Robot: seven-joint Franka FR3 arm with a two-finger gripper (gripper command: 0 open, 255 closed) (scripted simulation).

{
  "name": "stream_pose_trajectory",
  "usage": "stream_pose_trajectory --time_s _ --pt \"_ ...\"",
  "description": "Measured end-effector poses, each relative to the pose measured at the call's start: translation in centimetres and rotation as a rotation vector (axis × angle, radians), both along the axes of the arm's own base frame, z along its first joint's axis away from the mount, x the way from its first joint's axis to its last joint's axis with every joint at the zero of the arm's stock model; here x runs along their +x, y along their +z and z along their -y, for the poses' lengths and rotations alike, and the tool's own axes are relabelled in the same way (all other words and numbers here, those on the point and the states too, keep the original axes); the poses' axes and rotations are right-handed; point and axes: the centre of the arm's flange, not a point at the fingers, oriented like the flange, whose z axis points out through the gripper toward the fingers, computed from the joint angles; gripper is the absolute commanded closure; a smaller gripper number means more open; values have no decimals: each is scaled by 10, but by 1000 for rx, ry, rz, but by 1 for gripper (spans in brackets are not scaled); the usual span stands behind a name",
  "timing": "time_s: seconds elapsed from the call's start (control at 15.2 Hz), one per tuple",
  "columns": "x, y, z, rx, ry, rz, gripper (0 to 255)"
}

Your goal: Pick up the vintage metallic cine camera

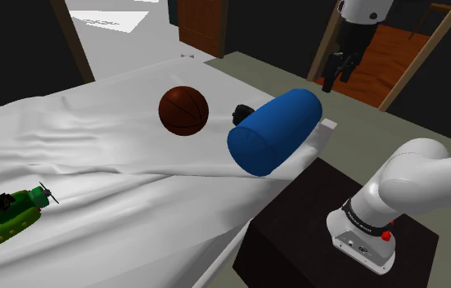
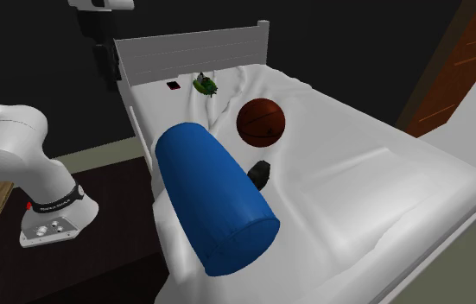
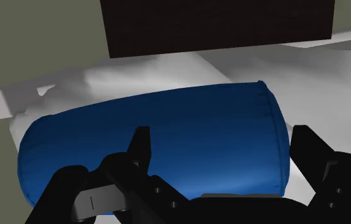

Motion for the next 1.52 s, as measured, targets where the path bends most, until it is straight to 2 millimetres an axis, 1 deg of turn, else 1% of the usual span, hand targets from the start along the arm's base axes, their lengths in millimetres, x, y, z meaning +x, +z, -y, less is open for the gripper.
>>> stream_pose_trajectory --time_s 0.07,0.13,0.2,0.26,0.4,0.53,0.66,1.19,1.32,1.52 --pt "0 0 0 0 0 0 0" --pt "5 -3 2 0 2 -1 0" --pt "12 -10 3 1 5 -2 0" --pt "24 -16 5 2 8 -2 0" --pt "40 -31 14 4 16 -4 0" --pt "60 -51 20 5 24 -7 0" --pt "84 -62 27 7 32 -7 0" --pt "162 -127 52 13 64 -13 0" --pt "183 -139 60 15 72 -15 0" --pt "216 -165 65 17 84 -17 0"
